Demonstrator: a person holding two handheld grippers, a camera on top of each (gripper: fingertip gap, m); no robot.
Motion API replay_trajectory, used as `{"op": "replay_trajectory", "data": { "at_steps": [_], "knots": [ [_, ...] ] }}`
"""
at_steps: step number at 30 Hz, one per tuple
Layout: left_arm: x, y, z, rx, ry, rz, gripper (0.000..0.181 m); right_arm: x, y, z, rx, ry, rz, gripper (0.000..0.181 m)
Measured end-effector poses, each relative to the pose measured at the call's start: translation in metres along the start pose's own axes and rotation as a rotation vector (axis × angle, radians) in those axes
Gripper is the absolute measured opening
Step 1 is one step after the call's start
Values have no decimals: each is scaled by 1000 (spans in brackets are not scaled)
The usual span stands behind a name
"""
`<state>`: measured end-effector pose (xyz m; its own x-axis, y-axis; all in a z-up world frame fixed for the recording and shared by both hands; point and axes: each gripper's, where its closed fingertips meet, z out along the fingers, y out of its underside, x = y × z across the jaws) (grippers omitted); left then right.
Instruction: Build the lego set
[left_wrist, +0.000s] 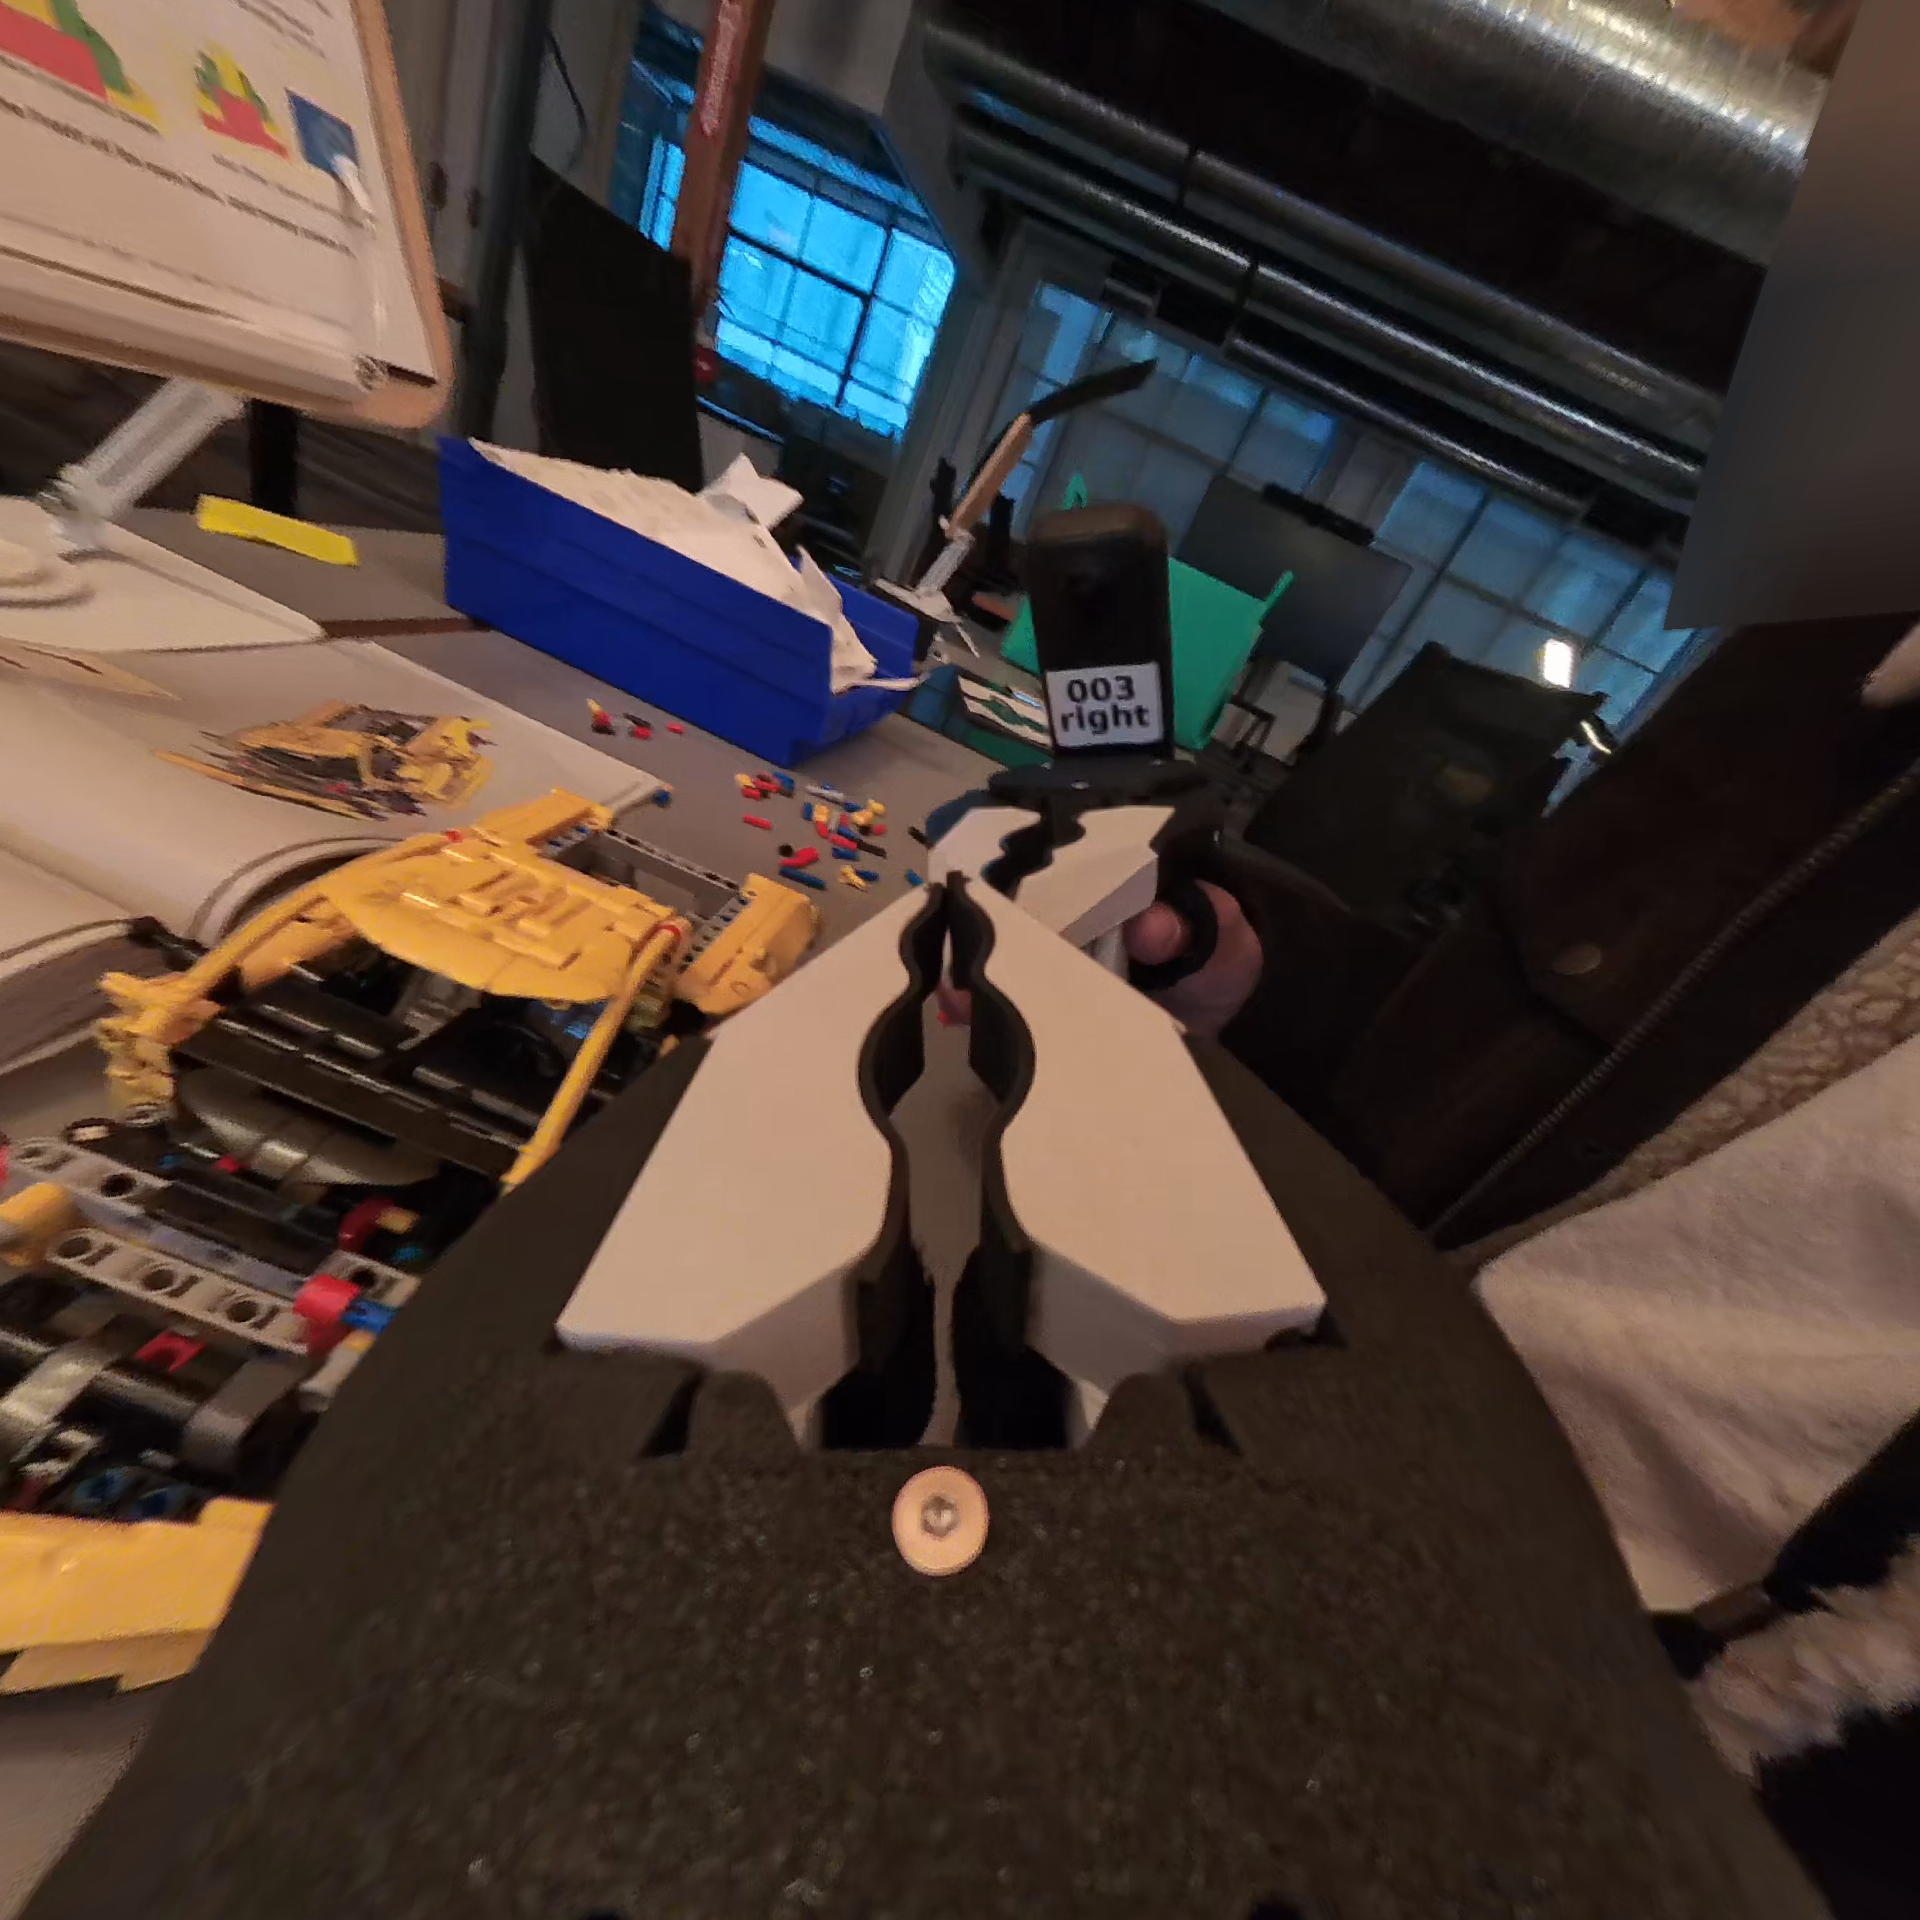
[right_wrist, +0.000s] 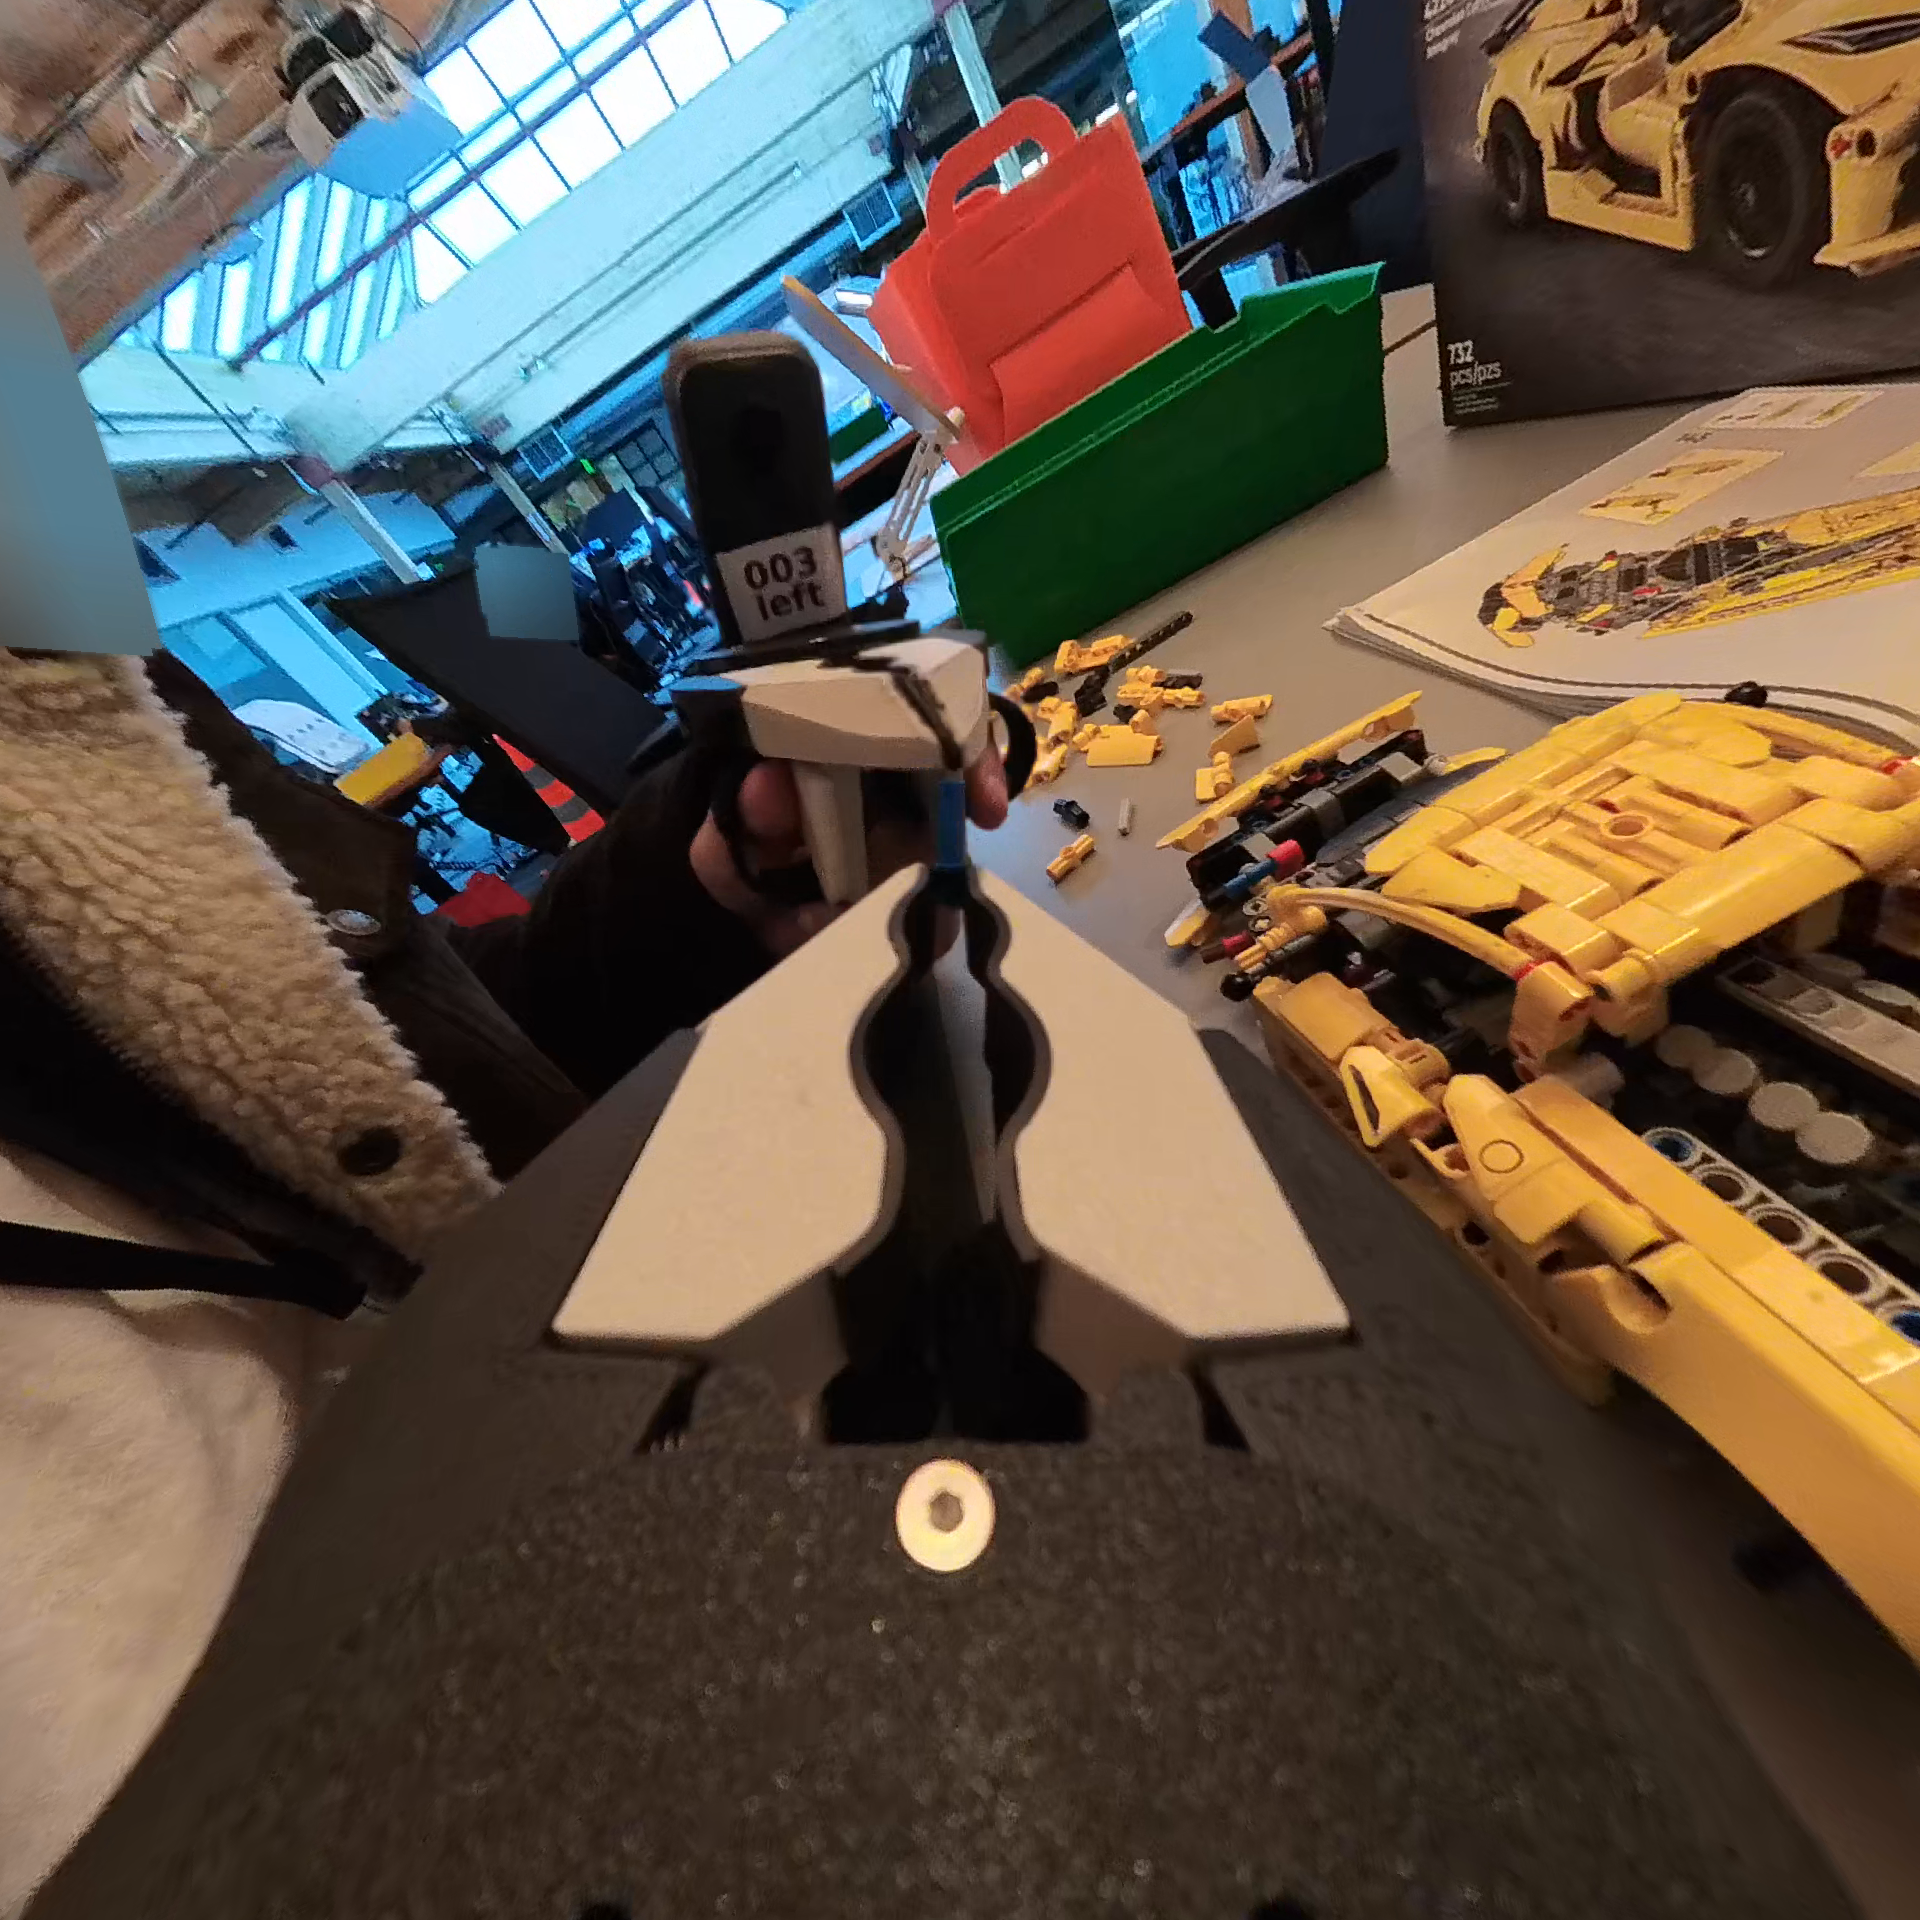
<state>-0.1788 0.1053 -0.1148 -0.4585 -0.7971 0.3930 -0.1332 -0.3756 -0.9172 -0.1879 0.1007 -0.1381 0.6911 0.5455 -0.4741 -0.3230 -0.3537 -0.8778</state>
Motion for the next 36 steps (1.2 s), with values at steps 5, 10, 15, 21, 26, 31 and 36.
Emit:
{"op": "replay_trajectory", "data": {
  "at_steps": [5,10,15,21,26,31,36],
  "knots": [
    [6,11,7,-54,16,27,0,-3,8,6,-47,-6,-26,3],
    [4,12,7,-63,21,0,0,-6,4,6,-19,-43,3,0],
    [2,5,3,-22,32,-41,1,-11,-5,0,40,-94,37,0],
    [-4,-10,-11,53,60,-126,14,-10,-11,-7,68,-95,36,0],
    [-21,-18,-29,92,-17,-136,14,27,0,-38,-92,176,-172,0],
    [-28,-2,-24,-8,-86,-82,14,68,35,-56,-383,371,-413,12],
    [-49,21,-26,-164,-239,19,14,48,67,-32,-532,211,-414,24]
  ]
}}
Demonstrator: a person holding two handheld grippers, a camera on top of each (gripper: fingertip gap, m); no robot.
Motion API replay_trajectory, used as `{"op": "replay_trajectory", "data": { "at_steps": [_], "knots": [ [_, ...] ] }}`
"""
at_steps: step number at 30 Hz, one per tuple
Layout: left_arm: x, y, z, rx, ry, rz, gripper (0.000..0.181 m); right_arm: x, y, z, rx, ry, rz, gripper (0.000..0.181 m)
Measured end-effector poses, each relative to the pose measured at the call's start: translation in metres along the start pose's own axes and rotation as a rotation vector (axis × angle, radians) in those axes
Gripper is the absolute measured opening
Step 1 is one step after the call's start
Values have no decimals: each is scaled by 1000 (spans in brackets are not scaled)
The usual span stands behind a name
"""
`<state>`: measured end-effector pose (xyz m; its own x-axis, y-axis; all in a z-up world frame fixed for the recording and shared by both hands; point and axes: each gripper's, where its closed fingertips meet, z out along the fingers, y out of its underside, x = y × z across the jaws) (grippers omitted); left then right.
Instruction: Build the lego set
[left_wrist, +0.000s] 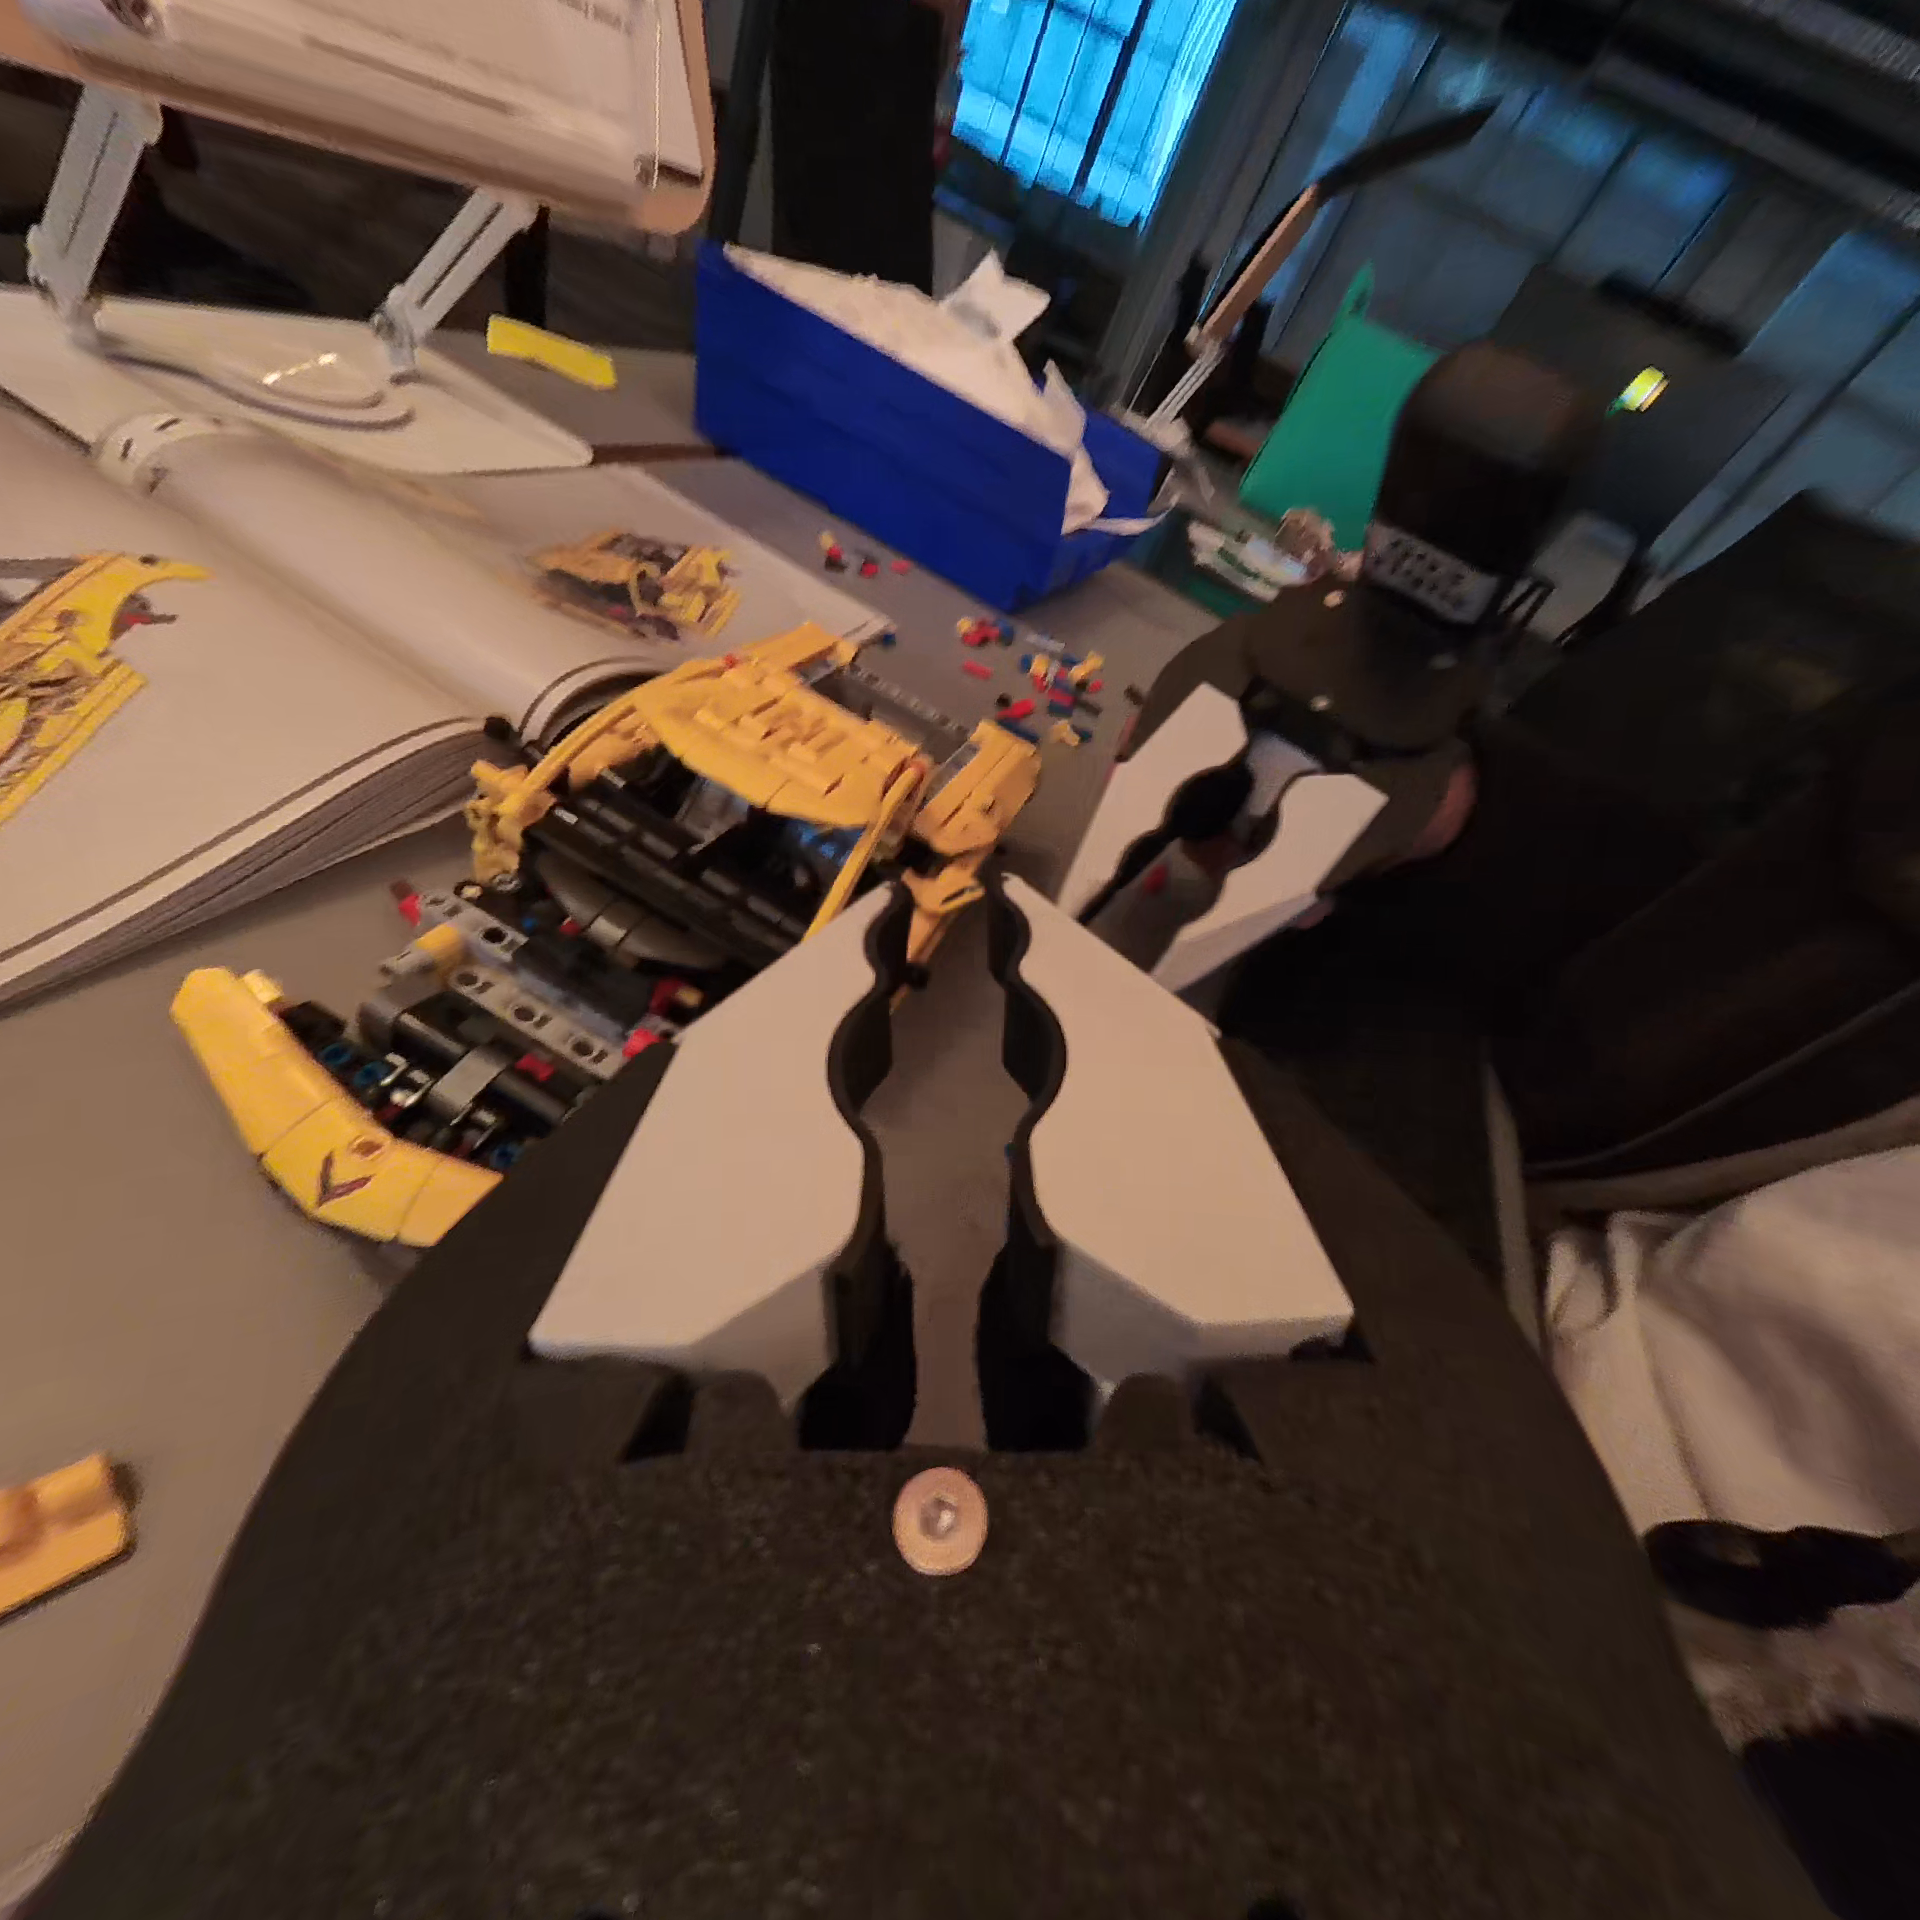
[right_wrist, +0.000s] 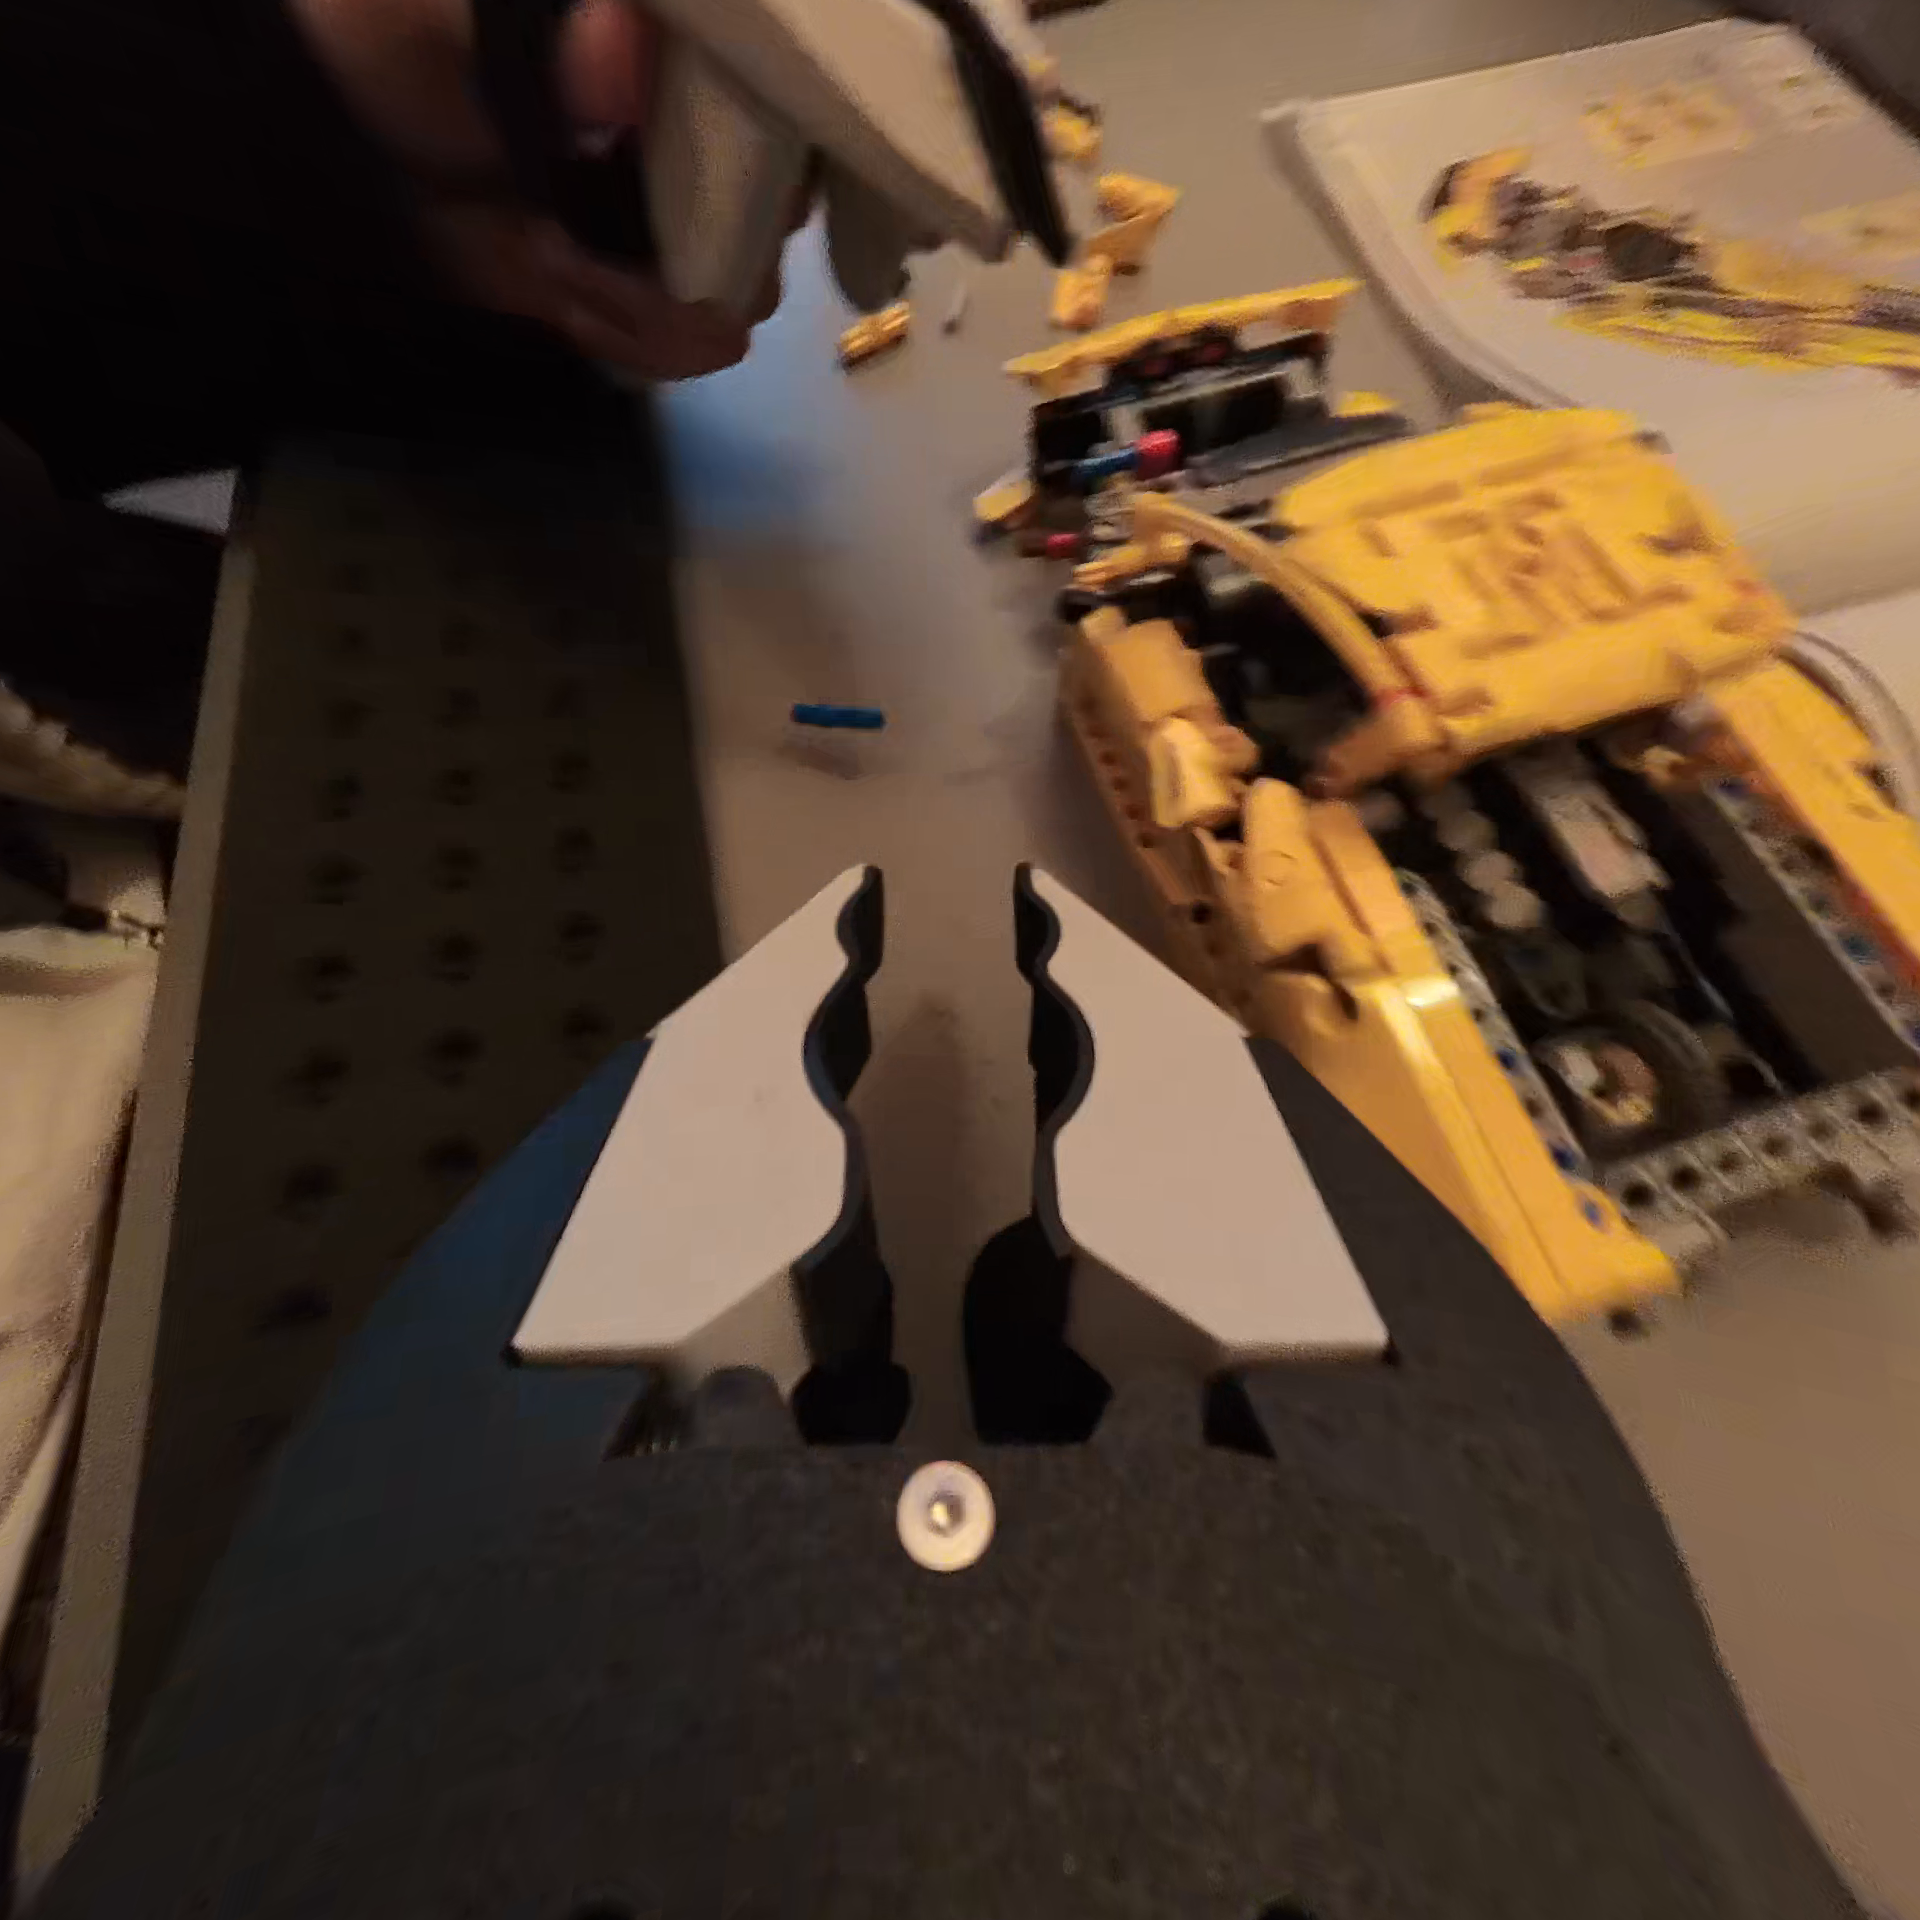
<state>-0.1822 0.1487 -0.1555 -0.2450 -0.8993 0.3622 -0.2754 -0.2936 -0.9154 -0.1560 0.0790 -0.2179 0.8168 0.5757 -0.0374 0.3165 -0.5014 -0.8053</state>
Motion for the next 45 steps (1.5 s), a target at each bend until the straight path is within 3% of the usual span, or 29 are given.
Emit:
{"op": "replay_trajectory", "data": {
  "at_steps": [6,15,19,22,25,28,31,37,45],
  "knots": [
    [-29,19,-23,-116,-136,131,14,-29,-11,41,-82,-82,-167,25],
    [-20,16,-24,-87,-63,96,14,-28,-6,58,-98,-157,-358,25],
    [-11,16,-22,-80,-11,97,14,-37,-2,63,-98,-209,-355,8],
    [1,19,-20,-90,59,115,14,-35,-2,63,-90,-161,-436,4],
    [21,23,-18,-108,152,178,18,-28,-7,58,-110,-136,-401,4],
    [35,31,-13,-142,194,253,19,-20,-54,34,140,-83,-358,3],
    [36,25,-11,-116,221,192,19,-16,-79,23,257,92,-524,3],
    [40,10,-12,-45,257,79,15,-18,-92,21,296,242,-681,3],
    [40,8,-15,-48,298,-11,6,-23,-95,20,354,244,-698,2]
  ]
}}
